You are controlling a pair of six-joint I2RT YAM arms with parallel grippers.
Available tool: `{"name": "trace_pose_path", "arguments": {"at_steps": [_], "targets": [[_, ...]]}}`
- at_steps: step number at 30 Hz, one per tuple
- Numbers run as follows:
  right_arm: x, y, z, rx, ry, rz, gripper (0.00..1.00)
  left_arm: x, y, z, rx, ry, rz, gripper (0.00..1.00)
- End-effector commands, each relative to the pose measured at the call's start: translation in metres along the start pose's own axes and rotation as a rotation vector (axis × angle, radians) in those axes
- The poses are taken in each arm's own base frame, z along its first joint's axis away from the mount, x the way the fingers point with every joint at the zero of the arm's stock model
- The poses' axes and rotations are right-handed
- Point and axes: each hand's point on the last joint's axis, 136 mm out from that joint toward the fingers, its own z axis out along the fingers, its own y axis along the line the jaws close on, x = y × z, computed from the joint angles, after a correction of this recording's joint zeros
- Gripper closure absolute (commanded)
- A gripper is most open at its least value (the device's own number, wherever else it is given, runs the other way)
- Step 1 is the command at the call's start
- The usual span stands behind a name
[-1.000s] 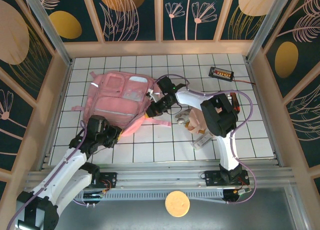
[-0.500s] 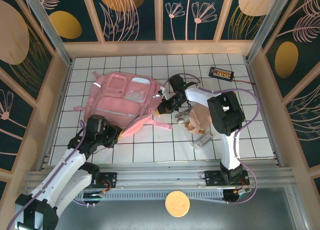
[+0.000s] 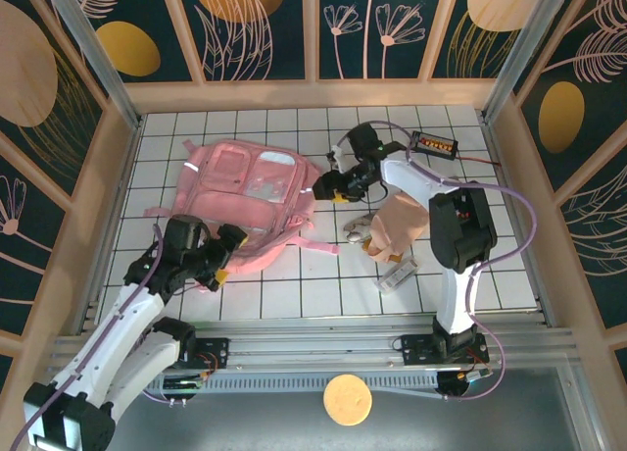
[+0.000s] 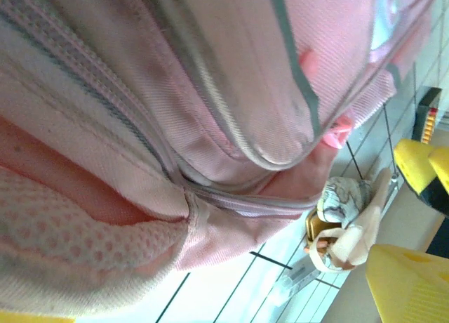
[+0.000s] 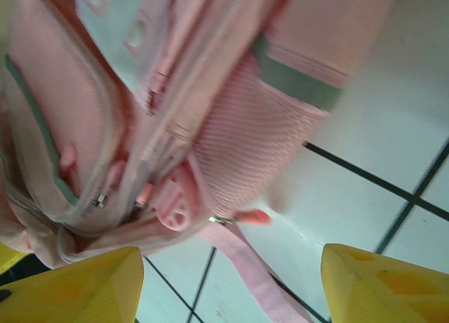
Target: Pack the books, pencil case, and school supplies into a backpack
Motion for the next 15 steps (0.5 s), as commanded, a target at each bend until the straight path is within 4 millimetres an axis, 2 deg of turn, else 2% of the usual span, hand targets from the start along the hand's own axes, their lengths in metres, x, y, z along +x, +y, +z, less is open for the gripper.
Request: {"name": "trace_pose_path", "arguments": {"at_steps": [1,4,8,15], "targets": [[-0.005,0.02,0.019,0.012,0.039,-0.008,0.34,-0.005,-0.012,-0.001,0.017,-0.015,0.031,0.01],[-0.005,0.039,0.045,0.017,0.077,-0.049,0.35,-0.012,-0.036,0.009,0.084,-0.017,0.014,0.02],[-0.006,0.037,0.067,0.025,0.104,-0.033,0.38,-0.014,-0.054,0.007,0.067,0.001,0.045,0.02],[0.004,0.019,0.084,0.057,0.132,0.003,0.43,0.004,-0.045,-0.016,0.055,0.054,0.006,0.01]]}}
